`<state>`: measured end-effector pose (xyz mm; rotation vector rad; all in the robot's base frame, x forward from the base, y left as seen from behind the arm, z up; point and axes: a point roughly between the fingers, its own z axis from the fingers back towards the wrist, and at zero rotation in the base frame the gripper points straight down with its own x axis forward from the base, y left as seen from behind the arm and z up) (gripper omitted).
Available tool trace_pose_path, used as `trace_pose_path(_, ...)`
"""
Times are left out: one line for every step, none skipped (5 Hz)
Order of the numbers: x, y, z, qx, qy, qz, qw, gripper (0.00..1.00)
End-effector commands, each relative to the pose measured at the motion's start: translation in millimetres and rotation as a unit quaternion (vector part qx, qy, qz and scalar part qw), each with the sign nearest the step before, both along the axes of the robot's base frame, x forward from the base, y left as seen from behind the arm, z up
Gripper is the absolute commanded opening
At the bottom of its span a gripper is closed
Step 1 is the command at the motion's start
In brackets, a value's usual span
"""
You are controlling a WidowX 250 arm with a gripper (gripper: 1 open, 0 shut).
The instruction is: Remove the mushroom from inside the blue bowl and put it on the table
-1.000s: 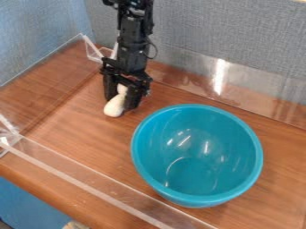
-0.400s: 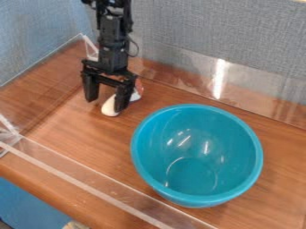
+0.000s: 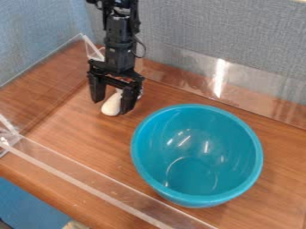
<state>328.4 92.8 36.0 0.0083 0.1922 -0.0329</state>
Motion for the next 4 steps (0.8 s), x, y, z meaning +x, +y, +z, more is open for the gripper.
trace_pose_path(9.8, -1.2, 34.9, 0.01, -0.054, -0.016, 0.9984, 1.0)
trace_pose_path(10.8, -1.7, 36.0, 0.008, -0.057, -0.029, 0.9979, 1.0)
trace_pose_path(4.5, 5.5, 45.9, 0.006, -0.061, -0.046, 0.997, 1.0)
trace_pose_path(-1.2, 11.5, 52.4, 0.006, -0.061, -0.065, 0.996, 1.0)
